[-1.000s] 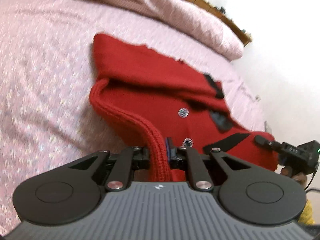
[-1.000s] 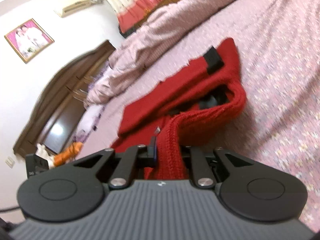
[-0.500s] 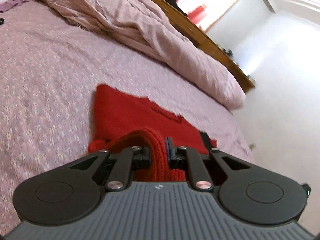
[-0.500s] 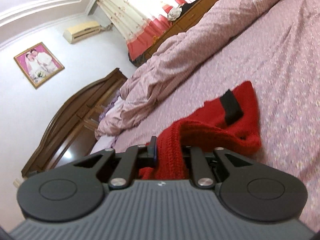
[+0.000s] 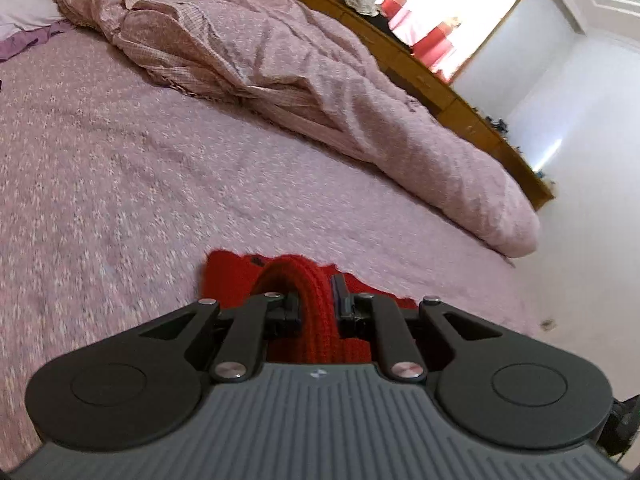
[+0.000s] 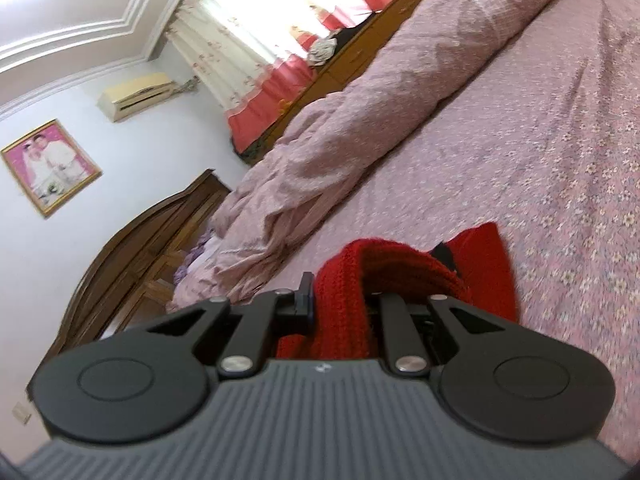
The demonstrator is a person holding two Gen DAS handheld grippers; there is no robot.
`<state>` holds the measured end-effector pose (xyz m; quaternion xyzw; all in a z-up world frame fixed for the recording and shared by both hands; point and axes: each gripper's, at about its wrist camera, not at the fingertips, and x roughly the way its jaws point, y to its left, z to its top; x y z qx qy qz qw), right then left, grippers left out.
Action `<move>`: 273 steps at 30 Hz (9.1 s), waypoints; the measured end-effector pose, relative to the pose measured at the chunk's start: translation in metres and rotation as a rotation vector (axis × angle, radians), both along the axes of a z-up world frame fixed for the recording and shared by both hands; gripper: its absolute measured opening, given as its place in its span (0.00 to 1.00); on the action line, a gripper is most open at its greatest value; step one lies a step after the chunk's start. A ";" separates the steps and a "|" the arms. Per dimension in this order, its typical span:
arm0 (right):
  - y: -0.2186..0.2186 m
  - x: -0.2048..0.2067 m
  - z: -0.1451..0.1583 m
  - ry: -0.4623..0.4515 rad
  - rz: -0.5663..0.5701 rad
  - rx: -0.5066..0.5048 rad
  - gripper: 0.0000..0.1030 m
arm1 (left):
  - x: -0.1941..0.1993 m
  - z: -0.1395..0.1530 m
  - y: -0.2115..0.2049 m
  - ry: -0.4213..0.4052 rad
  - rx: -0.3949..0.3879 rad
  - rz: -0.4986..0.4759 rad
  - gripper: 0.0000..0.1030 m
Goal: Fold small clothes
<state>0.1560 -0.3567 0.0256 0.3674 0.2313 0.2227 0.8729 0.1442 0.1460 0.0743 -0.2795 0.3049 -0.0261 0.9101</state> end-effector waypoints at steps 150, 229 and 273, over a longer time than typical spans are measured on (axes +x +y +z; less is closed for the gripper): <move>0.054 -0.048 -0.035 0.106 -0.273 -0.486 0.65 | 0.003 -0.061 -0.077 0.306 0.540 -0.059 1.00; 0.039 -0.022 -0.095 0.269 -0.387 0.077 0.26 | 0.000 -0.102 -0.036 0.405 0.402 -0.013 1.00; 0.204 -0.002 0.039 -0.182 -0.111 -0.465 0.25 | -0.056 -0.078 0.032 0.350 0.364 0.118 1.00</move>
